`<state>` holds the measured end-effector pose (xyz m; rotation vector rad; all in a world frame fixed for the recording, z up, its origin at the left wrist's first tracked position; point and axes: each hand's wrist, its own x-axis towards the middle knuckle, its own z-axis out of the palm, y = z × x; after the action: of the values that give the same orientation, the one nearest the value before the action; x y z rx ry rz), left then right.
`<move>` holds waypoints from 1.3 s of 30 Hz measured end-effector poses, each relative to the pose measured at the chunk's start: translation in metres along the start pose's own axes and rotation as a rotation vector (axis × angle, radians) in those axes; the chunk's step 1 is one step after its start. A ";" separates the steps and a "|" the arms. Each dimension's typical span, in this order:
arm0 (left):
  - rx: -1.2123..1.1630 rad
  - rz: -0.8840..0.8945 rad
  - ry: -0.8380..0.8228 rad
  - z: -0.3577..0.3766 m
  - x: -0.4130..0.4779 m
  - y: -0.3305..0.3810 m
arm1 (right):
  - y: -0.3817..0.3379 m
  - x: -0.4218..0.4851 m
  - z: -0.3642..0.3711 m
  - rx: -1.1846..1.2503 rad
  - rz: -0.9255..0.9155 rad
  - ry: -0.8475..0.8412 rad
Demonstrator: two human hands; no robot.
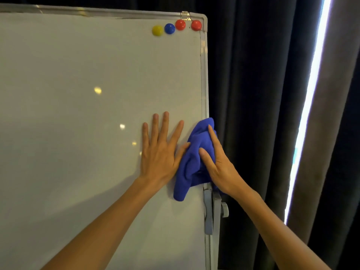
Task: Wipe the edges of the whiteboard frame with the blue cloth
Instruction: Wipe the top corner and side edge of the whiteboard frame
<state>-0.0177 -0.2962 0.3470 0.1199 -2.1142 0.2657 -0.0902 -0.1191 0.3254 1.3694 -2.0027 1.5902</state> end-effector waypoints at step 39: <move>0.019 -0.031 0.006 0.021 -0.071 0.038 | 0.025 -0.111 -0.032 0.149 0.131 -0.116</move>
<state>-0.0045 -0.2656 0.2707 0.1626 -2.1026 0.2676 -0.0616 -0.0358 0.2463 1.4409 -2.1173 1.7871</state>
